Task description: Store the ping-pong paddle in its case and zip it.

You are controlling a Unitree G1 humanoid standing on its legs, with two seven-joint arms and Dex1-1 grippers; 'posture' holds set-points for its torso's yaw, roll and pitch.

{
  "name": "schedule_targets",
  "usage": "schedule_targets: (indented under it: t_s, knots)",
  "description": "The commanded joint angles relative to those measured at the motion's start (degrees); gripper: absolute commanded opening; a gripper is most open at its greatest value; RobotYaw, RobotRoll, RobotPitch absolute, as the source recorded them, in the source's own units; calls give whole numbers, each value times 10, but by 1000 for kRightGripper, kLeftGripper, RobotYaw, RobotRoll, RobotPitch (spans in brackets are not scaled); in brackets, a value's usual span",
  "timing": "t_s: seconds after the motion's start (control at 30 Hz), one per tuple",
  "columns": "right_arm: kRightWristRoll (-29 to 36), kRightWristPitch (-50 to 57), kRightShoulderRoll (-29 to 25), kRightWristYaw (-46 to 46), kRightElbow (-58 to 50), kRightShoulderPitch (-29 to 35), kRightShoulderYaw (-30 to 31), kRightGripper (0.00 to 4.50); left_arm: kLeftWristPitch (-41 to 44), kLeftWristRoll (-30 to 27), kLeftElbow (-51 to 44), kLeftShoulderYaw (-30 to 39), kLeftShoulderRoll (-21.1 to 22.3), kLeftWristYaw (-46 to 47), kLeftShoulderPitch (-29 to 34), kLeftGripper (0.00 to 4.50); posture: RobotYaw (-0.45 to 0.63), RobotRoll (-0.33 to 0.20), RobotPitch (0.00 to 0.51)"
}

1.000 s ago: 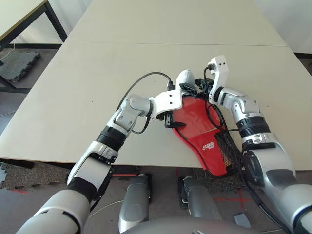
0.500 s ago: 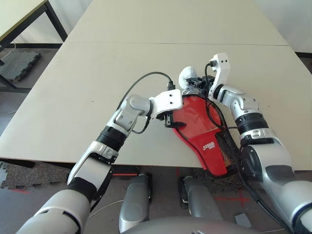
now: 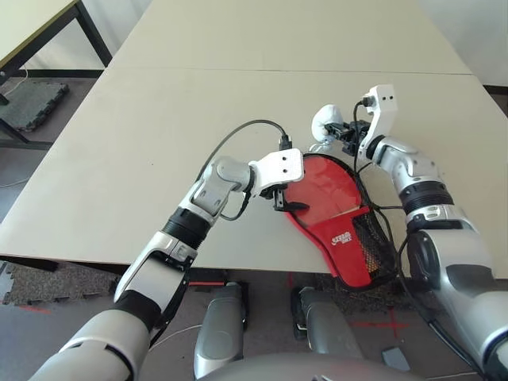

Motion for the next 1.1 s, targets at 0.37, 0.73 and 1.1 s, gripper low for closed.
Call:
schedule_targets:
  t_s: [0.37,0.73,1.1]
  knots:
    - [-15,-22,-95,38,31,18,-18,352,9,18,22,-42,-4,-18,22,4500,83,0,181]
    - [23,97,-209,226,-145,167,-6,351,-6,21,45,-46,-10,-20,12,4500,57,0,181]
    - [83,222,-292,328,-358,342,1,351,-28,24,74,-47,-17,-25,-3,4500,28,0,175]
